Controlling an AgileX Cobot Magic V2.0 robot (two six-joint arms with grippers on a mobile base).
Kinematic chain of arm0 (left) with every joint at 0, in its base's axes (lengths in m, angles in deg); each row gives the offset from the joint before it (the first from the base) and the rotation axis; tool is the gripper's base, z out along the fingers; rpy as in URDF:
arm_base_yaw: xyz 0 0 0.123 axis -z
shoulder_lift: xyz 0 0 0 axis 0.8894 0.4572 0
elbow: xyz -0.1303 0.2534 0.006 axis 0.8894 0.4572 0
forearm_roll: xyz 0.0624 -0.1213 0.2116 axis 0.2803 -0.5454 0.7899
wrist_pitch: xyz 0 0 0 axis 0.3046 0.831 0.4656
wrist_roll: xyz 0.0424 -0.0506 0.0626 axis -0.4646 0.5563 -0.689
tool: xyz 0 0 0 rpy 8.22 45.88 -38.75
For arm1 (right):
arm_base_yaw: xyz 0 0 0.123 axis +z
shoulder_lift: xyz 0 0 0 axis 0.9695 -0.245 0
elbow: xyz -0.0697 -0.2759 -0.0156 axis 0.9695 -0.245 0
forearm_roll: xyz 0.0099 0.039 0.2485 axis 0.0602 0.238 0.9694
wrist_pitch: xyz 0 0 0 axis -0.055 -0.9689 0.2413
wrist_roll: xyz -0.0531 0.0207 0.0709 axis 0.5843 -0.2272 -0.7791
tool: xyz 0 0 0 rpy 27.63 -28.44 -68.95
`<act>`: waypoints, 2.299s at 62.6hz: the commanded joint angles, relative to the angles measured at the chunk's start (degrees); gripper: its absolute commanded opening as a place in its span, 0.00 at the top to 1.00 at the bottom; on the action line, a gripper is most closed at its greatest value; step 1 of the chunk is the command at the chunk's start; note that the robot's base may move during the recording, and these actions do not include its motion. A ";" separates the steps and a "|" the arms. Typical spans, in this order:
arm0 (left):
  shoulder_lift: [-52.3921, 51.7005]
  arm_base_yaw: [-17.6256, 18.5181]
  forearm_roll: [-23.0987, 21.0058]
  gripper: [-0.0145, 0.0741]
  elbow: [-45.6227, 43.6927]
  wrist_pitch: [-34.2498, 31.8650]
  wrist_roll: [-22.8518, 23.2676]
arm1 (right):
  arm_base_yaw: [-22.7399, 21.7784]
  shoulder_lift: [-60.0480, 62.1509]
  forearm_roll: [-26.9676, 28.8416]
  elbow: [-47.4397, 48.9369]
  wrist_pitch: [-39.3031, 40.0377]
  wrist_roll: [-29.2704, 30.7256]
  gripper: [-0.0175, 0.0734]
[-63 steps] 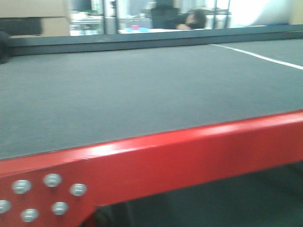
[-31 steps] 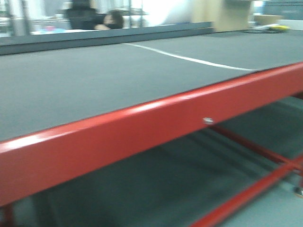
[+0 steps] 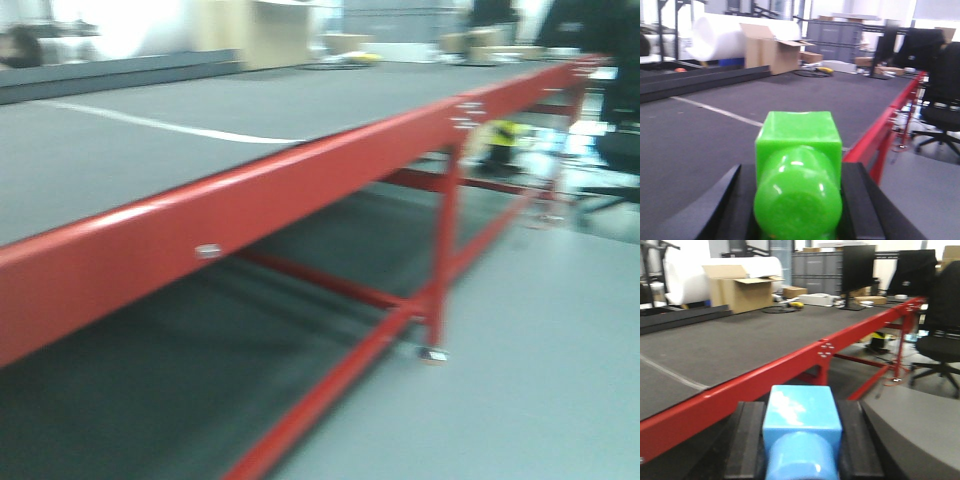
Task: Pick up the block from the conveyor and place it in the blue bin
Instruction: 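Drive the base along the red conveyor frame toward the bin shelf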
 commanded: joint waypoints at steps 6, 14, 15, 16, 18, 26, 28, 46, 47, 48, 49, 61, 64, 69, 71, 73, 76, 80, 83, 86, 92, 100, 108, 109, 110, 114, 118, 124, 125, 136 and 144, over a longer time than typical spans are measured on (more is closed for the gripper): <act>-0.15 0.34 -0.02 0.96 -0.08 -0.88 0.00 | 0.04 0.13 0.04 0.35 1.35 0.33 0.99; -0.15 0.34 -0.02 0.96 -0.08 -0.88 0.00 | 0.04 0.13 0.04 0.35 1.35 0.33 0.99; -0.15 0.34 -0.02 0.96 -0.08 -0.88 0.00 | 0.04 0.13 0.04 0.35 1.35 0.33 0.99; -0.15 0.34 -0.02 0.96 -0.08 -0.88 0.00 | 0.04 0.13 0.04 0.35 1.35 0.33 0.99; -0.15 0.34 -0.02 0.96 -0.08 -0.88 0.00 | 0.04 0.13 0.04 0.35 1.35 0.33 0.99; -0.15 0.34 -0.02 0.96 -0.08 -0.88 0.00 | 0.04 0.13 0.04 0.35 1.35 0.33 0.99; -0.15 0.34 -0.02 0.96 -0.08 -0.88 0.00 | 0.04 0.13 0.04 0.35 1.35 0.33 0.99; -0.15 0.34 -0.02 0.96 -0.08 -0.88 0.00 | 0.04 0.13 0.04 0.35 1.35 0.33 0.99; -0.15 0.34 -0.02 0.96 -0.08 -0.88 0.00 | 0.04 0.13 0.04 0.35 1.35 0.33 0.99; -0.15 0.34 -0.02 0.96 -0.08 -0.88 0.00 | 0.04 0.13 0.04 0.35 1.35 0.33 0.99; -0.15 0.34 -0.02 0.96 -0.08 -0.88 0.00 | 0.04 0.13 0.04 0.35 1.35 0.33 0.99; -0.15 0.34 -0.02 0.96 -0.08 -0.88 0.00 | 0.04 0.13 0.04 0.35 1.35 0.33 0.99; -0.15 0.34 -0.02 0.96 -0.08 -0.88 0.00 | 0.04 0.13 0.04 0.35 1.35 0.33 0.99; -0.15 0.34 -0.02 0.96 -0.08 -0.88 0.00 | 0.04 0.13 0.04 0.35 1.35 0.33 0.99; -0.15 0.34 -0.02 0.96 -0.08 -0.88 0.00 | 0.04 0.13 0.04 0.35 1.35 0.33 0.99; -0.15 0.34 -0.02 0.96 -0.08 -0.88 0.00 | 0.04 0.13 0.04 0.35 1.35 0.33 0.99; -0.15 0.34 -0.02 0.96 -0.08 -0.88 0.00 | 0.04 0.13 0.04 0.35 1.35 0.33 0.99; -0.15 0.34 -0.02 0.96 -0.08 -0.88 0.00 | 0.04 0.13 0.04 0.35 1.35 0.33 0.99; -0.15 0.34 -0.02 0.96 -0.08 -0.88 0.00 | 0.04 0.13 0.04 0.35 1.35 0.33 0.99; -0.15 0.34 -0.02 0.96 -0.08 -0.88 0.00 | 0.04 0.13 0.04 0.35 1.35 0.33 0.99; -0.15 0.34 -0.02 0.96 -0.08 -0.88 0.00 | 0.04 0.13 0.04 0.35 1.35 0.33 0.99; -0.15 0.34 -0.02 0.96 -0.08 -0.88 0.00 | 0.04 0.13 0.04 0.35 1.35 0.33 0.99; -0.15 0.34 -0.02 0.96 -0.08 -0.88 0.00 | 0.04 0.13 0.04 0.35 1.35 0.33 0.99; -0.15 0.34 -0.02 0.96 -0.08 -0.88 0.00 | 0.04 0.13 0.04 0.35 1.35 0.33 0.99; -0.15 0.34 -0.02 0.96 -0.08 -0.88 0.00 | 0.04 0.13 0.04 0.35 1.35 0.33 0.99; -0.15 0.34 -0.02 0.96 -0.08 -0.88 0.00 | 0.04 0.13 0.04 0.35 1.35 0.33 0.99; -0.15 0.34 -0.02 0.96 -0.08 -0.88 0.00 | 0.04 0.13 0.04 0.35 1.35 0.33 0.99; -0.15 0.34 -0.02 0.96 -0.08 -0.88 0.00 | 0.04 0.13 0.04 0.35 1.35 0.33 0.99; -0.15 0.34 -0.02 0.96 -0.08 -0.88 0.00 | 0.04 0.13 0.04 0.35 1.35 0.33 0.99; -0.15 0.34 -0.02 0.96 -0.08 -0.88 0.00 | 0.04 0.13 0.04 0.35 1.35 0.33 0.99; -0.15 0.34 -0.02 0.96 -0.08 -0.88 0.00 | 0.04 0.13 0.04 0.35 1.35 0.33 0.99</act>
